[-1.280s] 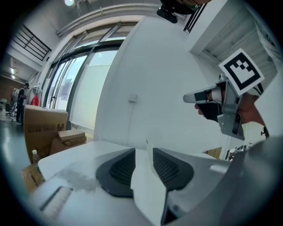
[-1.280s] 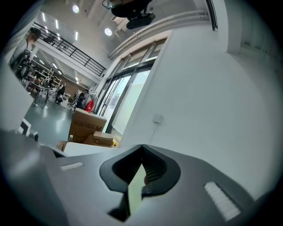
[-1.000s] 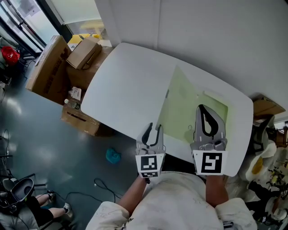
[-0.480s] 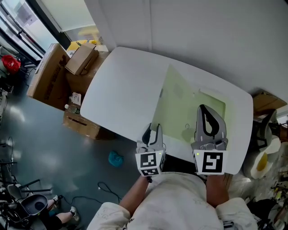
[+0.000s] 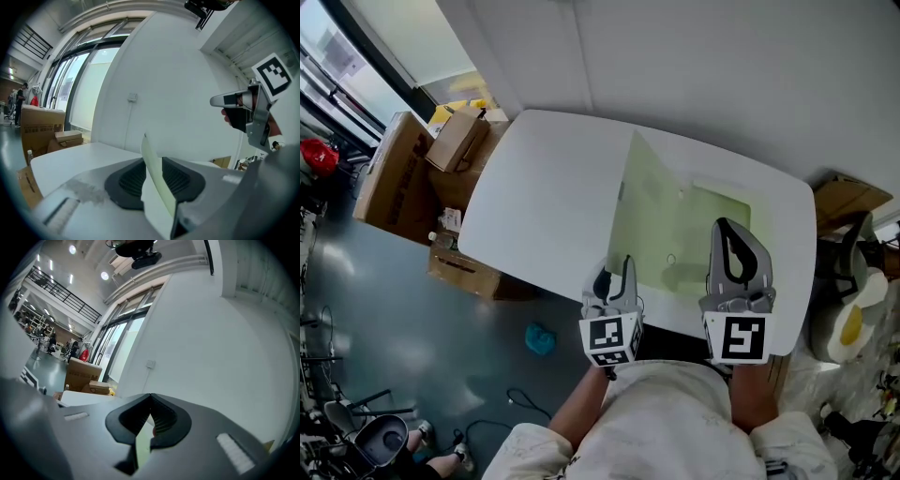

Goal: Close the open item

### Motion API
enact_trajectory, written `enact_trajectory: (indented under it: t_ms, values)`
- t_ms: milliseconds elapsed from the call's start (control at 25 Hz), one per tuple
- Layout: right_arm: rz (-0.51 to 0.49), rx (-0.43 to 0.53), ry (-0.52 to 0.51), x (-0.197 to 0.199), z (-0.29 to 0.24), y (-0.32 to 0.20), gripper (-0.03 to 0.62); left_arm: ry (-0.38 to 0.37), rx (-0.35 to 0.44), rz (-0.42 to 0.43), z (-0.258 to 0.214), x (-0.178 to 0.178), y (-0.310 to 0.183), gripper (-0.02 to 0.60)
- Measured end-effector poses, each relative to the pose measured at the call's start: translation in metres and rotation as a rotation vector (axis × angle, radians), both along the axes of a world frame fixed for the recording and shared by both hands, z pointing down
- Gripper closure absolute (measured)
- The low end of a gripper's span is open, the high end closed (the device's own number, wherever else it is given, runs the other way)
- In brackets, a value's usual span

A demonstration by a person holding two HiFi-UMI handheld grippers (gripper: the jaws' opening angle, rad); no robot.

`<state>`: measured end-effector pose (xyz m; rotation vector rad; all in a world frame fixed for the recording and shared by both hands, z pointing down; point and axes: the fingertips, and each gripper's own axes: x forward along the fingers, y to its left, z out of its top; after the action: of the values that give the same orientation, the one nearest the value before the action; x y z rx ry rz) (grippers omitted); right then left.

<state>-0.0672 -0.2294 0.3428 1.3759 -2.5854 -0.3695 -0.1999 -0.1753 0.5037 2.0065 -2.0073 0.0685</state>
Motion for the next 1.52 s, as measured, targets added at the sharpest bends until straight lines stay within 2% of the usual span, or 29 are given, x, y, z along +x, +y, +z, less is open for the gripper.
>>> enact_trajectory:
  t_ms: [360,840,1080,1320,1520]
  values:
    - [0.059,-0.004,-0.023,0.055,-0.007,-0.005,0.592,-0.034,0.034,0.043,-0.019,0.046,-0.011,0.466]
    - [0.170,-0.024,-0.031,0.134,-0.007,-0.019,0.592,-0.054,0.035,0.131,-0.026,0.113,-0.036,0.466]
    - [0.220,-0.031,-0.025,0.168,-0.005,-0.023,0.592,-0.069,0.033,0.199,-0.024,0.152,-0.044,0.466]
    - [0.257,-0.035,-0.019,0.193,-0.004,-0.025,0.592,-0.155,0.013,0.293,-0.016,0.190,-0.047,0.466]
    - [0.283,-0.042,-0.031,0.210,-0.002,-0.027,0.592,-0.173,0.003,0.359,-0.011,0.217,-0.047,0.465]
